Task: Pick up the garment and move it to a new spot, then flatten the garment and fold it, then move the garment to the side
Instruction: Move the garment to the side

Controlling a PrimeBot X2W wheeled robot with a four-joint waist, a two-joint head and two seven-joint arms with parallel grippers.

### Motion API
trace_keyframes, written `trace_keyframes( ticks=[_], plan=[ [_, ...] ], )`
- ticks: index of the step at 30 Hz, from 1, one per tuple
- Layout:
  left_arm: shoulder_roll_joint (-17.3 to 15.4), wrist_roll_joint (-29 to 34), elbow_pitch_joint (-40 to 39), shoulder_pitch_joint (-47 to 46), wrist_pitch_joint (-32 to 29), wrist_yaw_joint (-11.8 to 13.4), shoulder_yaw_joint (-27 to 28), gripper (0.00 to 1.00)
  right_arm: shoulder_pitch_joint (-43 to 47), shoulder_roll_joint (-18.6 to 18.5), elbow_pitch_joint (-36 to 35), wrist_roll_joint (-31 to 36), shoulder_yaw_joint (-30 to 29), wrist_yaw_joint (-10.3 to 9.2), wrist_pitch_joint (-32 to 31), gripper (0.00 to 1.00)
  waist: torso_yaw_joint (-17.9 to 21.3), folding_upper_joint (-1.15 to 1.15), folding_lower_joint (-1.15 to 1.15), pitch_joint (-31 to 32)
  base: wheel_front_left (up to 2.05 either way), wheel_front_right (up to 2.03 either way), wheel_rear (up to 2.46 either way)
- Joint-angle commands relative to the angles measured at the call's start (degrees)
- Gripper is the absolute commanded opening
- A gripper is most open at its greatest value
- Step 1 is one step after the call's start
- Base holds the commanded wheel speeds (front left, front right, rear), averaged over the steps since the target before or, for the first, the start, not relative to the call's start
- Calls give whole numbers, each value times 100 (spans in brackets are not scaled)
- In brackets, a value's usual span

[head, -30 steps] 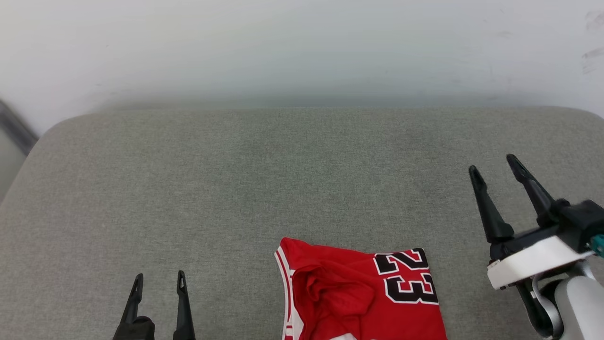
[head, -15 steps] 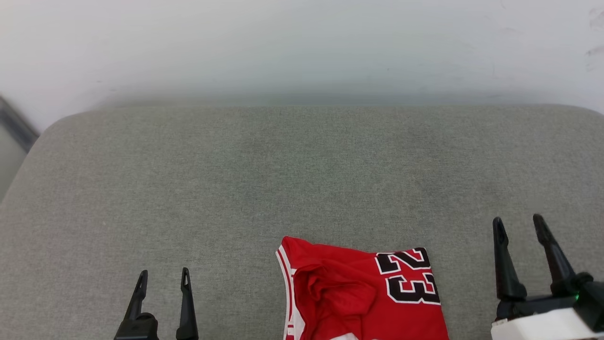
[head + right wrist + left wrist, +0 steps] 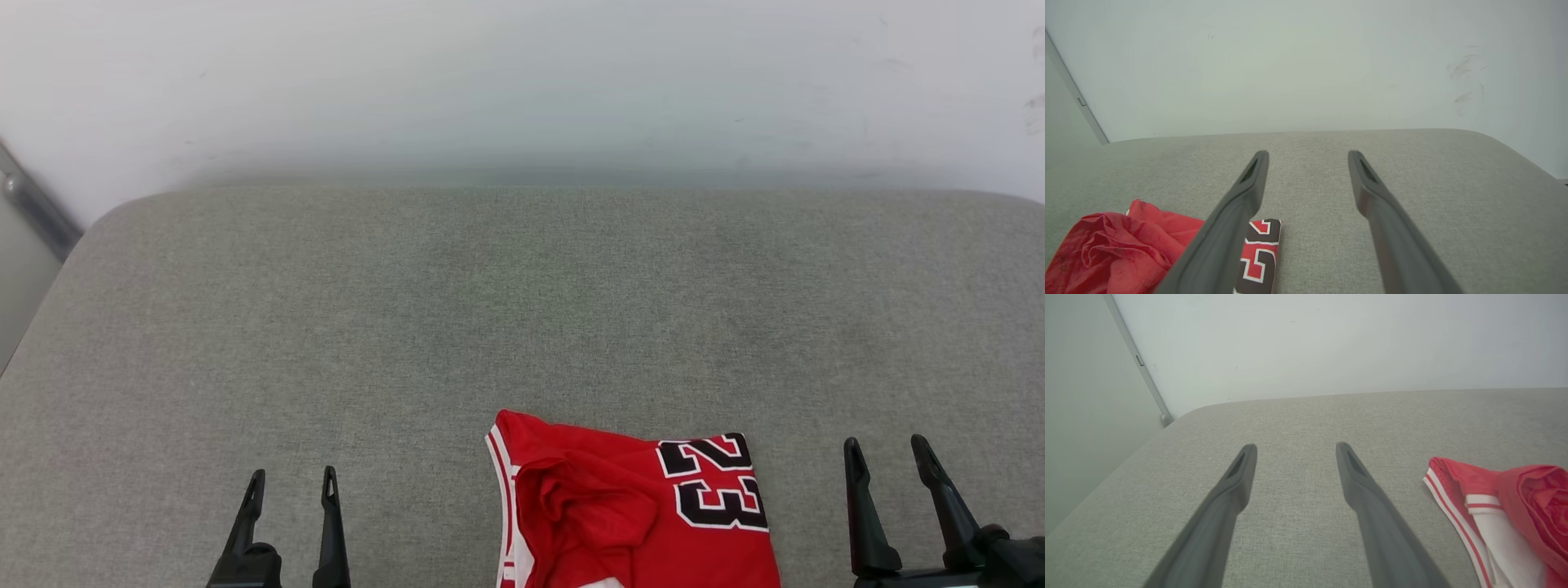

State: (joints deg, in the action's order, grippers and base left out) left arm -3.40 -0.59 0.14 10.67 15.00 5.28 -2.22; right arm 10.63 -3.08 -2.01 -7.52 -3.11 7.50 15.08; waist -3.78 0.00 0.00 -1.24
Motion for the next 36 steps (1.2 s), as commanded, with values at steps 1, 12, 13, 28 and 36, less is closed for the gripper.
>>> trace_keyframes(
  ticks=[1, 12, 13, 28, 36],
  plan=[
    [1, 6, 2, 42, 25, 6, -17, 100, 56, 29, 10, -4, 5, -2, 8, 100, -6, 0, 0, 2, 0, 0, 0],
    [9, -4, -42, -5, 25, 26, -3, 100, -815, -94, -402, 294, 20, -2, 9, 100, 33, 0, 0, -78, 0, 0, 0],
    [12, -5, -40, -27, 25, 19, -6, 100, -979, -188, -431, 322, 69, -2, 9, 100, 35, 0, 0, -95, 0, 0, 0],
    [26, -39, 7, -189, 25, 9, -8, 100, -2763, -2180, 279, -1637, 1931, -2, -3499, 100, -9, 0, 0, -341, 0, 0, 0],
    [34, -49, 18, -325, 25, -28, -37, 100, -2701, -2782, 518, -3643, 1983, -2, -5797, 100, -87, 0, 0, -521, 0, 0, 0]
  ],
)
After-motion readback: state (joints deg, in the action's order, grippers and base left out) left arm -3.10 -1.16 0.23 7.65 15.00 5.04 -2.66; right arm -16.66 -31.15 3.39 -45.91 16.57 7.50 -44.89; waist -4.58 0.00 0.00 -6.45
